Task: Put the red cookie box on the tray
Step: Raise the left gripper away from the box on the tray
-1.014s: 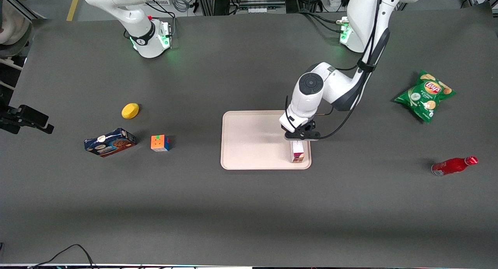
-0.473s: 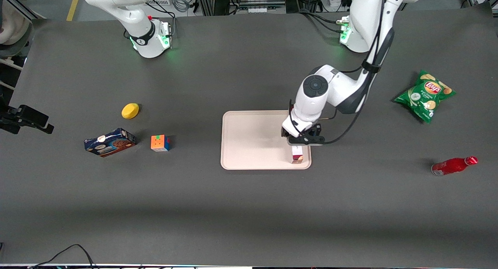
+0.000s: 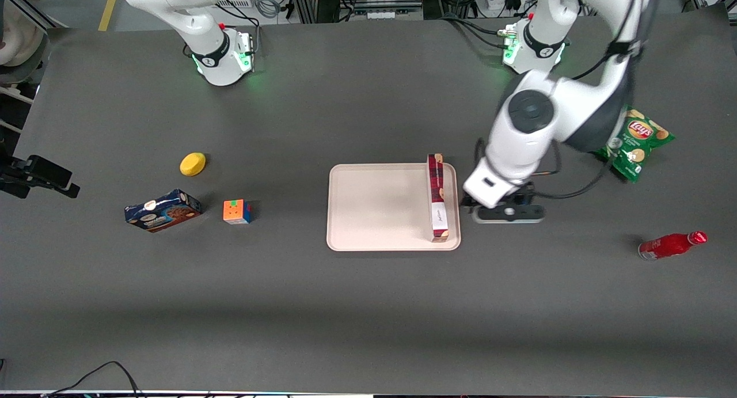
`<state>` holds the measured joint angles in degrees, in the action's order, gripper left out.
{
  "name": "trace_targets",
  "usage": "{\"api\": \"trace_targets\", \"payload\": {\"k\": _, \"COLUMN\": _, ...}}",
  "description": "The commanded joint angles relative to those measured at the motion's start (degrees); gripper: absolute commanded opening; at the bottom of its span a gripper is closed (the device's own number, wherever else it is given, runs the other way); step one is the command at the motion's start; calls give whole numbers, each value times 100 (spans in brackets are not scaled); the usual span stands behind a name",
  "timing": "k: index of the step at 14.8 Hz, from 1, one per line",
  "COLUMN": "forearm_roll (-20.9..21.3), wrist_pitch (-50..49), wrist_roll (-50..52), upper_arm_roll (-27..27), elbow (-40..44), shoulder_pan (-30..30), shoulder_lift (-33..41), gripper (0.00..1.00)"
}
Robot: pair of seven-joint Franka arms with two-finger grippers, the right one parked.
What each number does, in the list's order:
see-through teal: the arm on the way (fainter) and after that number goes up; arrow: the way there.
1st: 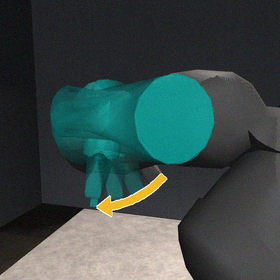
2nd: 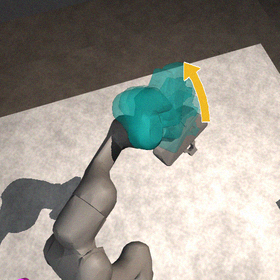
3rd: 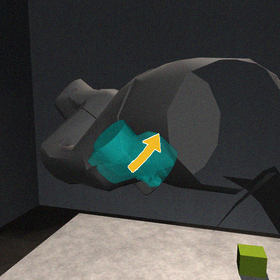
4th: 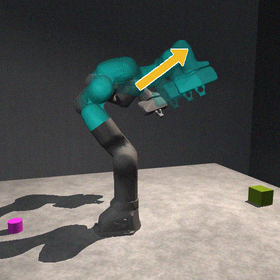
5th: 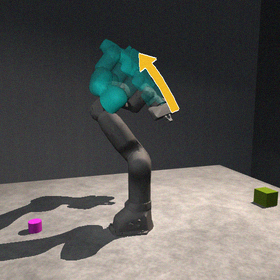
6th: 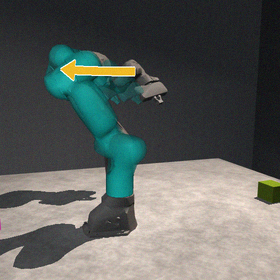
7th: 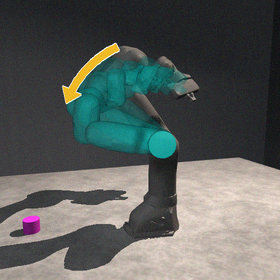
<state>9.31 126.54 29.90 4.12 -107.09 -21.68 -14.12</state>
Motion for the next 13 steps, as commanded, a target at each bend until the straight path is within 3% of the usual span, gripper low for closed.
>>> {"api": "trace_targets", "payload": {"k": 1, "forearm_roll": -140, "wrist_pitch": -934, "wrist_roll": -1377, "upper_arm_roll": -261, "elbow": 230, "shoulder_pan": 322, "shoulder_lift": 680, "gripper": 100}}
{"api": "trace_targets", "payload": {"k": 8, "forearm_roll": -965, "wrist_pitch": -2071, "wrist_roll": -2320, "upper_arm_roll": -878, "elbow": 452, "shoulder_pan": 1068, "shoulder_lift": 1859, "gripper": 100}}
{"api": "trace_targets", "payload": {"k": 13, "forearm_roll": -958, "wrist_pitch": -2712, "wrist_roll": -2682, "upper_arm_roll": -860, "elbow": 679, "shoulder_pan": 1412, "shoulder_lift": 2176, "gripper": 100}}
